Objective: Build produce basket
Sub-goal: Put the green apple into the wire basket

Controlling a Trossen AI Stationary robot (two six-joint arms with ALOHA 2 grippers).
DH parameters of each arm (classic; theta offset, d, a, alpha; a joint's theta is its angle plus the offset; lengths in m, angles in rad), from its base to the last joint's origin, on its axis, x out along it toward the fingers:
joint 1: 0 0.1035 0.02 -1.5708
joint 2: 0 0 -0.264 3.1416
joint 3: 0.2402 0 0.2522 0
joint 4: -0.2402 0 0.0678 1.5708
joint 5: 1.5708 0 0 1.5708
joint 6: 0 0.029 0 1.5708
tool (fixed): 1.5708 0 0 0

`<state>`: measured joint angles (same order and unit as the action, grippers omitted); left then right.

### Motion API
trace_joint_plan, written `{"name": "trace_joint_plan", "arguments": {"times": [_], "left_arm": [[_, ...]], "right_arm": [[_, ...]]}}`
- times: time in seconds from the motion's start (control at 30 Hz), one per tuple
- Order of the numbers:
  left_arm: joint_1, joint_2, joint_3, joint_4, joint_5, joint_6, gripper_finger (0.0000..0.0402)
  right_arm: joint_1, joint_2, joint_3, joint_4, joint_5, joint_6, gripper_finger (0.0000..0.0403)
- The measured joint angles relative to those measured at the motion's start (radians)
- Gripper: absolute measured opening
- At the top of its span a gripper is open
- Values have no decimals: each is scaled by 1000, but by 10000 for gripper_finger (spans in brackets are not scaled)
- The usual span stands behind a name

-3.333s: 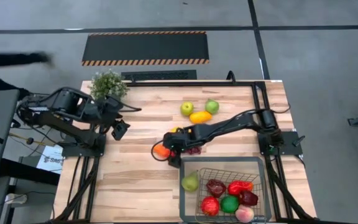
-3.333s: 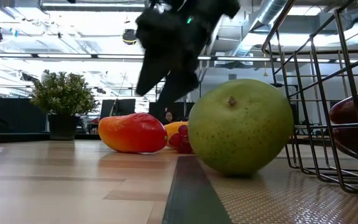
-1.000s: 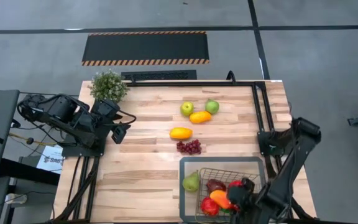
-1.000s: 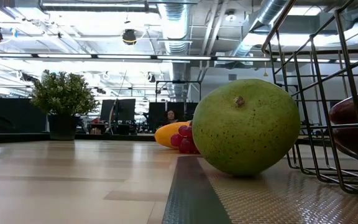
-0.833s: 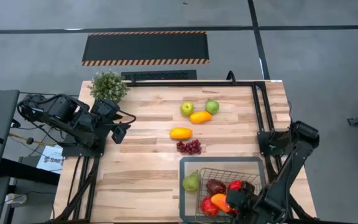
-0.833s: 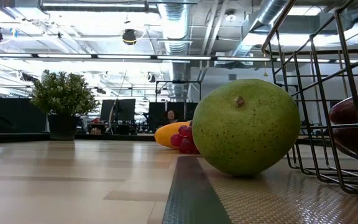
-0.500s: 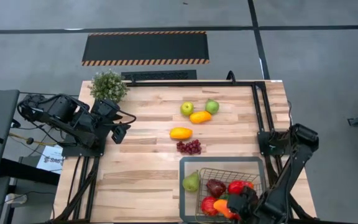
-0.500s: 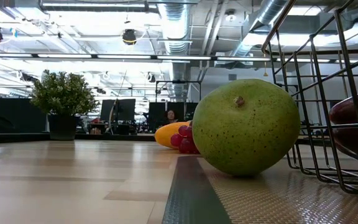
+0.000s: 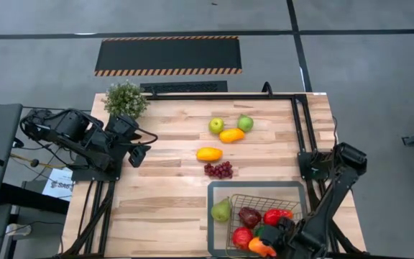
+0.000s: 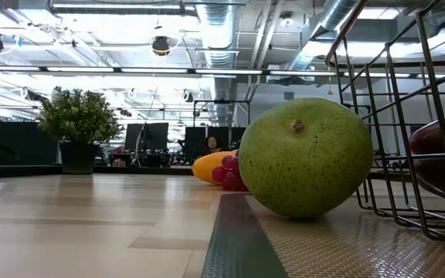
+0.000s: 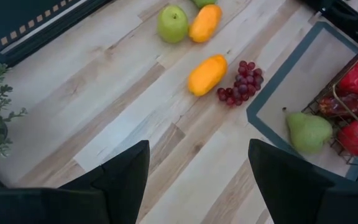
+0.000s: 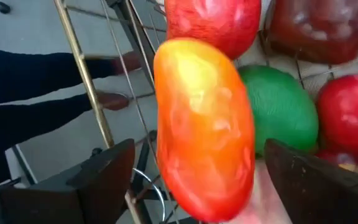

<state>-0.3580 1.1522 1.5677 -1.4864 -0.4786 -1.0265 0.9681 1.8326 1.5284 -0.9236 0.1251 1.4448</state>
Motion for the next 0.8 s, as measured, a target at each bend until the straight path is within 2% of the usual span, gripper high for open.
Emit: {"name": "trace_joint_plan", "arguments": {"times": [0.2,0.33,0.6,0.8], "left_arm": [[0,0,0,0,0,5,261],[0,0,0,0,0,20,261],[0,0,0,0,1,19,261],[0,0,0,0,1,16,261]], "right_arm": [[-43,-39,20,-20,-27,-81,399],[-126,-106,32,-43,3,-189,398],[-408,-183,32,-65,32,-533,399],[-657,-222,32,-200,42,-751,396]]}}
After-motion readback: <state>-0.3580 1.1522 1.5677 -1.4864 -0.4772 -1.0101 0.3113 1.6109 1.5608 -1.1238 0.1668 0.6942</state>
